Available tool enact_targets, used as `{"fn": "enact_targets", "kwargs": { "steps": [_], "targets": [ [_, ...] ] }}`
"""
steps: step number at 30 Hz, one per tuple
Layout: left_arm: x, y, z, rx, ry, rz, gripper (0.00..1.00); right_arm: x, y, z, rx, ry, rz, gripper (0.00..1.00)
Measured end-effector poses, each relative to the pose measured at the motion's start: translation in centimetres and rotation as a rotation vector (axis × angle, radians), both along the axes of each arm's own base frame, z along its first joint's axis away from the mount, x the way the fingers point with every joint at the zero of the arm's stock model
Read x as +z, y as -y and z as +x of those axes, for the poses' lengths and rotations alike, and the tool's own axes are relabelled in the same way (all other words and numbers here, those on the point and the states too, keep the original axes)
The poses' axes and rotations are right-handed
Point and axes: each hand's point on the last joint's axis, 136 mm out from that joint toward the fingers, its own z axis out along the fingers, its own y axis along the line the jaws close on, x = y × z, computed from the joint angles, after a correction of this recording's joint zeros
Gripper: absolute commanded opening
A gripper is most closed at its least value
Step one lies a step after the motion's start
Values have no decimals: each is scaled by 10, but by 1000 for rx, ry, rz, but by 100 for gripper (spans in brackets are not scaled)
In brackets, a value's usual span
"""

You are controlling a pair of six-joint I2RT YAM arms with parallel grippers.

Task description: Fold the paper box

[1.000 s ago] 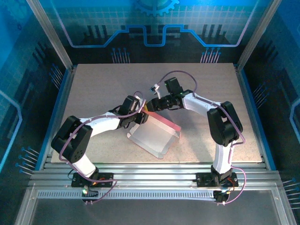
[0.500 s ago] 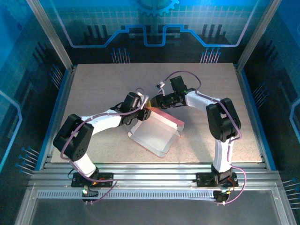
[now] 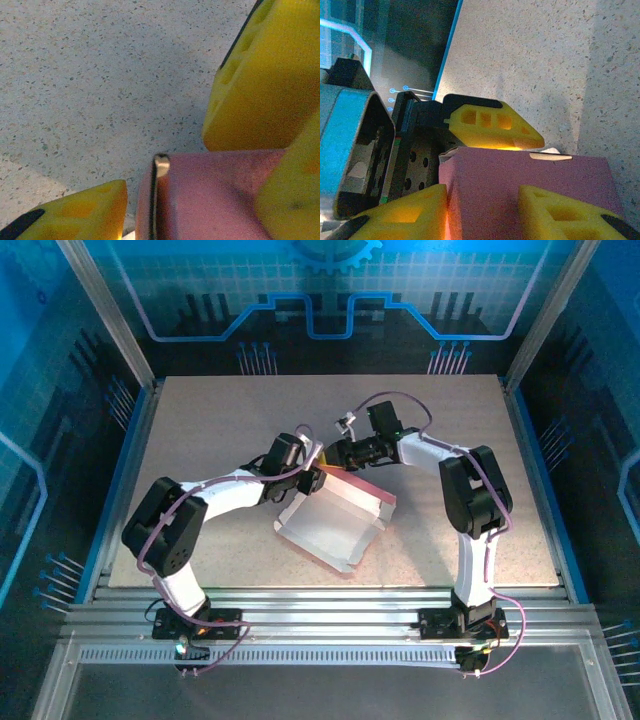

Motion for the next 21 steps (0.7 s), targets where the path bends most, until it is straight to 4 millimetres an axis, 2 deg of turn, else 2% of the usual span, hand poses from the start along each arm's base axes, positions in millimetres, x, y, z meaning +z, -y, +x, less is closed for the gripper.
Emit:
{"fn": "enact_targets", "kwargs": {
  "steps": [6,15,21],
  "targets": [
    [-1,2,1,-7,0,-9,35,0,1,1,4,-16,20,39],
    [-2,0,3,-17,13,7,22,0,0,3,-1,-30,36,39],
    [-2,-1,3,-17,12,8,21,0,1,4,-2,-29,37,39]
  ]
}}
